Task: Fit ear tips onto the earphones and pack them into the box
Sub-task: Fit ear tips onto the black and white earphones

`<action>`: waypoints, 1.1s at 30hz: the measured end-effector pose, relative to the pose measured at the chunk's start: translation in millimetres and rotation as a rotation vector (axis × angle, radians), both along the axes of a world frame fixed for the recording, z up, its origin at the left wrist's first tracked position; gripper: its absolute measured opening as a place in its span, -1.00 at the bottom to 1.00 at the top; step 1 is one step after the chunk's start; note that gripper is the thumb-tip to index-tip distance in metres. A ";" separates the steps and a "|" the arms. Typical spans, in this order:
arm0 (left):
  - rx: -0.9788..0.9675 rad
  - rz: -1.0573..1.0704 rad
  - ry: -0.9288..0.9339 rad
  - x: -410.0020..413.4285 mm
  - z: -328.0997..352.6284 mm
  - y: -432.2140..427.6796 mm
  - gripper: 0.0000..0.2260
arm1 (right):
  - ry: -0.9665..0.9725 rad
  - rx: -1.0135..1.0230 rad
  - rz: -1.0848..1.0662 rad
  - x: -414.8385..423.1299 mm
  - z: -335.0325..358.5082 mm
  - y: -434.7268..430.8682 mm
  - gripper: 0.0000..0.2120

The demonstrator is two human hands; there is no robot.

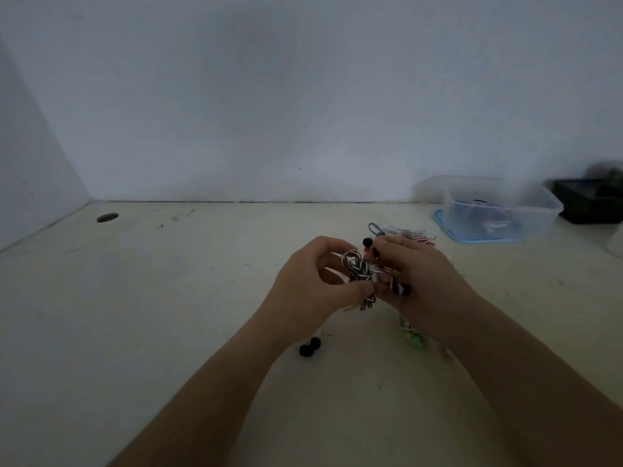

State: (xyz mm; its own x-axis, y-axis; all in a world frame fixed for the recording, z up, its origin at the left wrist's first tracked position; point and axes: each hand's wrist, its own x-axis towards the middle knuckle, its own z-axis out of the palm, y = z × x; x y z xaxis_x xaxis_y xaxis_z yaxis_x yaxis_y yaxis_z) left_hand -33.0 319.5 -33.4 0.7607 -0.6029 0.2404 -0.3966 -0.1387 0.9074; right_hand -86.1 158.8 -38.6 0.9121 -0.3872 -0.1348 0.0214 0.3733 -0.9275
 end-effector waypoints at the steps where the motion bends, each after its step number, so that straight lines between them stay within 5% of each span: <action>1: -0.018 0.005 0.011 0.7 0.4 -0.4 -0.67 | 0.021 0.025 -0.009 0.1 0.0 -0.6 -0.84; 20: -0.103 0.156 0.095 1.0 22.9 -5.8 -0.79 | -0.022 0.111 0.106 -14.0 18.8 -4.6 -0.88; 28: -0.152 0.160 0.168 1.8 59.2 -44.7 -0.81 | -0.118 -0.058 0.104 -26.5 53.5 -41.6 -0.69; 33: -0.171 0.076 0.188 0.2 78.3 -103.8 -0.82 | -0.129 -0.111 -0.024 -34.9 70.3 -97.3 -0.74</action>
State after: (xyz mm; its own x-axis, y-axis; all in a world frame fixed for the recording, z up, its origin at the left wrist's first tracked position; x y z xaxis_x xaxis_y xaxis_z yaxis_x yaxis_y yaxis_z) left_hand -32.7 215.7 44.9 0.8431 -0.5052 0.1841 -0.2132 0.0001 0.9770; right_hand -121.1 61.6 31.7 0.9094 -0.4151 0.0272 0.1503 0.2669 -0.9519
